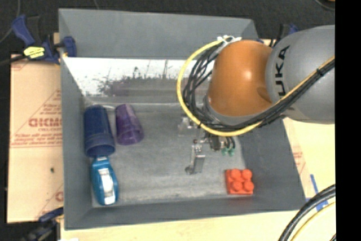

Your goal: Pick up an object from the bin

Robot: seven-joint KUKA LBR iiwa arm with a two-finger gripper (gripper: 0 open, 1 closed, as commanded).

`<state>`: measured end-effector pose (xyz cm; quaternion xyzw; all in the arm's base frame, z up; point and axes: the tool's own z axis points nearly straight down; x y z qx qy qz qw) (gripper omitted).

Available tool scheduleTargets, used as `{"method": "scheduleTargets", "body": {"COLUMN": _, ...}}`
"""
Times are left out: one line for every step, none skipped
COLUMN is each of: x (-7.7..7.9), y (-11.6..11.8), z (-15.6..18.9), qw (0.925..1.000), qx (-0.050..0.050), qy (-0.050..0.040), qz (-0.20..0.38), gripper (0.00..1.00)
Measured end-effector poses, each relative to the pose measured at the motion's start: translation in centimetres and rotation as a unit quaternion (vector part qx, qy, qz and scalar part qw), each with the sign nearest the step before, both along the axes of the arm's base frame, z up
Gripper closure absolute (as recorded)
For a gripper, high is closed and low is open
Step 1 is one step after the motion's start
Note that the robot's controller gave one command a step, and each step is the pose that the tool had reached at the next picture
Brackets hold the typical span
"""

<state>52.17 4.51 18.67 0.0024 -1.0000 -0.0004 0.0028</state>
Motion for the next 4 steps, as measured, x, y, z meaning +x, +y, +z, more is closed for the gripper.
{"method": "scheduleTargets", "body": {"x": 0.2, "y": 0.0, "z": 0.5, "qw": 1.0, "qx": 0.0, "qy": -0.0044, "qz": -0.001, "gripper": 0.0}}
{"method": "scheduleTargets", "body": {"x": -2.4, "y": -7.7, "z": 2.9, "qw": 0.9987, "qx": 0.0, "qy": -0.0016, "qz": 0.05, "gripper": 0.0}}
{"method": "scheduleTargets", "body": {"x": -2.3, "y": -8.0, "z": 2.1, "qw": 0.9959, "qx": 0.0, "qy": -0.0031, "qz": 0.09, "gripper": 0.0}}
{"method": "scheduleTargets", "body": {"x": -5.0, "y": -13.4, "z": -5.0, "qw": 0.9997, "qx": -0.001, "qy": 0.0008, "qz": 0.024, "gripper": 0.0}}
